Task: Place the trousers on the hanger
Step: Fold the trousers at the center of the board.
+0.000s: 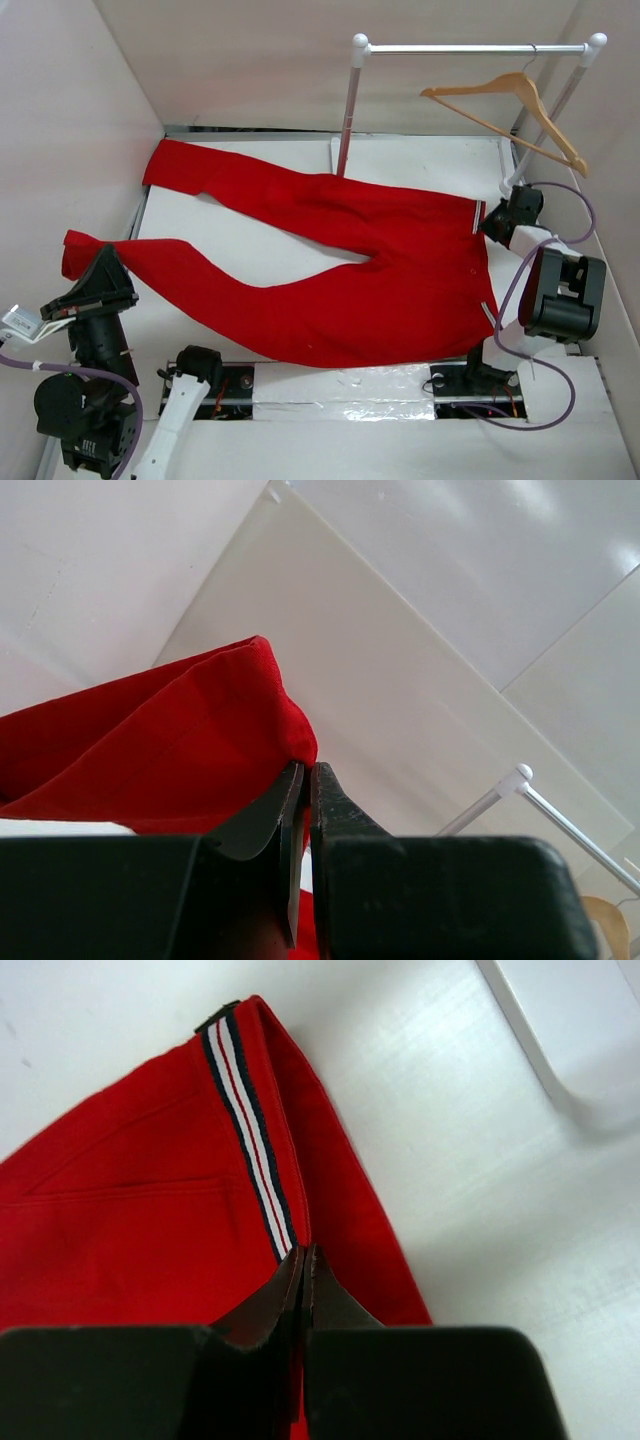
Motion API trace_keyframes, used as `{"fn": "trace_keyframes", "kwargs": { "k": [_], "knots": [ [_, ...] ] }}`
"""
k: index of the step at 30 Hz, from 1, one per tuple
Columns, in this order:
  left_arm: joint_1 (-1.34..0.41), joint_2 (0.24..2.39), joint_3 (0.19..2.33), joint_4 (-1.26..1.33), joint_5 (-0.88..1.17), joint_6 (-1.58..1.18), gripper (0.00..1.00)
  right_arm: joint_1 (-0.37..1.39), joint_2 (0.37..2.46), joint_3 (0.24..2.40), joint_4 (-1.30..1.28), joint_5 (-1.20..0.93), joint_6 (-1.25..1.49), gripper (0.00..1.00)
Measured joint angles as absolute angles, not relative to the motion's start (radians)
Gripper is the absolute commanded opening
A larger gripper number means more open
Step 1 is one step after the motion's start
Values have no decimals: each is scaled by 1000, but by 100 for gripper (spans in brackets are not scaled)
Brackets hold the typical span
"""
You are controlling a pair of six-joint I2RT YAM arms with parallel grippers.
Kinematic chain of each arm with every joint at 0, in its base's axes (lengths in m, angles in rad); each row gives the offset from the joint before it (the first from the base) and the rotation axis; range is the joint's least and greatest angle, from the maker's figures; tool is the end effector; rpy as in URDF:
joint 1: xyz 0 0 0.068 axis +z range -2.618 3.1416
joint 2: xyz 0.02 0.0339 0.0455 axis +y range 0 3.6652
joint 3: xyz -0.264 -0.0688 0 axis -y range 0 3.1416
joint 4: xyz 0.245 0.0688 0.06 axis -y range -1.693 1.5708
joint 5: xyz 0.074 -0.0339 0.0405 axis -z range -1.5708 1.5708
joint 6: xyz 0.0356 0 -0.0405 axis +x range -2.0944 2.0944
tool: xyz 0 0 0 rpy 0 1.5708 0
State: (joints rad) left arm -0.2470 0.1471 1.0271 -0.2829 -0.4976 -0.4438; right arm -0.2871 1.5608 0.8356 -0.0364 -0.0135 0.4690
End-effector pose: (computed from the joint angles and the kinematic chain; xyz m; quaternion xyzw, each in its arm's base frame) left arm -0.0387 0.0273 0.4384 -0.2611 0.4299 -0.1816 0.8450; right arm 0.3069 -0.0901 0.1843 0.3368 0.8553 0.0419 0.3914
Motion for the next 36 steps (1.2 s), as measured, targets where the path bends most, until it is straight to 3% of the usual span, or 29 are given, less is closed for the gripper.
{"fn": "trace_keyframes", "kwargs": {
  "k": [9,10,11,12,13,14,17,21,24,28,30,31,36],
  "knots": [
    [-255,145,1027,-310,-492,-447,0,-250,1690,984,31,-9,469,0],
    [-256,142,1027,-311,-489,-448,0,-249,1690,989,31,-4,471,6],
    [-256,139,1024,-311,-486,-450,0,-250,1690,992,33,1,476,18],
    [-256,134,1020,-311,-483,-451,0,-253,1690,995,35,4,481,36],
    [-256,129,1014,-310,-480,-453,0,-255,1690,998,38,9,486,72],
    [-256,125,1006,-308,-478,-455,0,-257,1690,1002,38,12,490,80],
    [-256,115,974,-307,-469,-460,0,-263,1681,1015,35,21,487,91],
    [-263,110,927,-297,-459,-469,0,-263,1560,926,31,43,501,89],
    [-279,99,899,-295,-451,-473,0,-263,1356,765,5,75,530,80],
    [-307,74,878,-276,-445,-479,0,-269,1016,547,-90,162,569,36],
    [-319,60,873,-270,-445,-480,0,-283,868,458,-133,184,584,31],
    [-326,54,872,-266,-446,-480,0,-290,817,422,-158,184,590,22],
    [-360,47,871,-257,-454,-479,0,-302,762,371,-285,123,591,20]
  ]
}}
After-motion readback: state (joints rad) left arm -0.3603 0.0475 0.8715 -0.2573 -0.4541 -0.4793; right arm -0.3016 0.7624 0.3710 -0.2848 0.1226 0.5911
